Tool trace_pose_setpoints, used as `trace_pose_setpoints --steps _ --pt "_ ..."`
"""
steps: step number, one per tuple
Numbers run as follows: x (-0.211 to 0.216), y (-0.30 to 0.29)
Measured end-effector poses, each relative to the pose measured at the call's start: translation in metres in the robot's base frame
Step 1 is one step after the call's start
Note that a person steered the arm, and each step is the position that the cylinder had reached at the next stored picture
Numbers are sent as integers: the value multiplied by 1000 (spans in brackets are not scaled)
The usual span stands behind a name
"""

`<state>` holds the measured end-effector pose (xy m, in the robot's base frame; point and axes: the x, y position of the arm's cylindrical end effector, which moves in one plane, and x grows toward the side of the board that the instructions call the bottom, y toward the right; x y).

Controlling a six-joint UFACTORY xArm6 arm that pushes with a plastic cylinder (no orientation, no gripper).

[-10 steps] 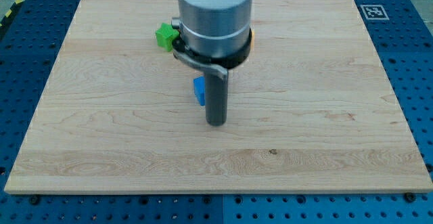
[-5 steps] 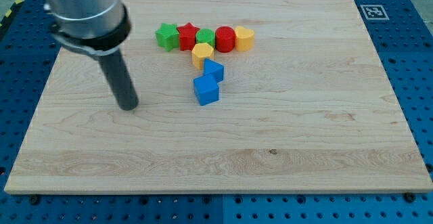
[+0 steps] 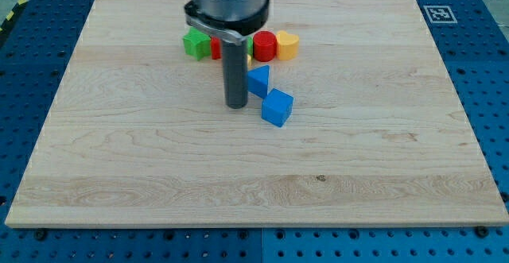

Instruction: Move the blue triangle to the top right

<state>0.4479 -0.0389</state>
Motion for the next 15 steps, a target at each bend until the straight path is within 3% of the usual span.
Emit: trace_pose_setpoints --steps 2,4,6,7,10,11,13,15 --pt "-18 68" --pt "-18 73" --pt "-73 165" --pt "-68 175" --pt "-19 105" --pt "-28 79" --pt "-88 100" --pt "-95 97"
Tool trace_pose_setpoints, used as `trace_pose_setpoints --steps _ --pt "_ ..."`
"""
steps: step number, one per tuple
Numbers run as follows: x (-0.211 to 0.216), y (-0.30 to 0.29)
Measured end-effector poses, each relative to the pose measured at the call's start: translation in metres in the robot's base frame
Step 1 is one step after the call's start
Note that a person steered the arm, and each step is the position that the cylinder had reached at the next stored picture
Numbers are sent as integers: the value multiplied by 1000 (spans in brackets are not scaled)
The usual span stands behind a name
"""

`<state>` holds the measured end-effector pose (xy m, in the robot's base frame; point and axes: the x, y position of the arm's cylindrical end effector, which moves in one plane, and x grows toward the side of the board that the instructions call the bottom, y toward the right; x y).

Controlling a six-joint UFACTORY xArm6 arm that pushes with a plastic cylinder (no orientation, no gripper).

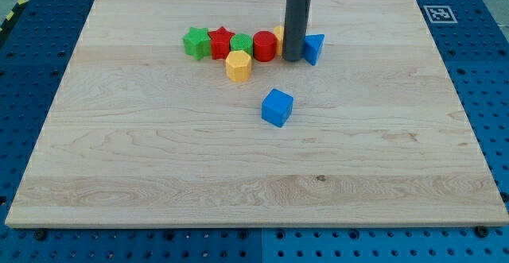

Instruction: Move the blue triangle to the top right

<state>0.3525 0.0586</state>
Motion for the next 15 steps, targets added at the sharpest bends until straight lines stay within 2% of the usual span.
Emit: trace_pose_setpoints --steps 1,2,4,5,6,7,9,10,11,12,13,14,15 --pt "-28 43" --pt "-34 88" --pt "5 84" --pt "2 108" --pt "-61 124" --pt "-77 124" --pt "-8 123" --pt "-22 145" --pt "-71 162" --pt "-71 168" --pt "-57 145" --pt "-83 126" --pt "-109 145"
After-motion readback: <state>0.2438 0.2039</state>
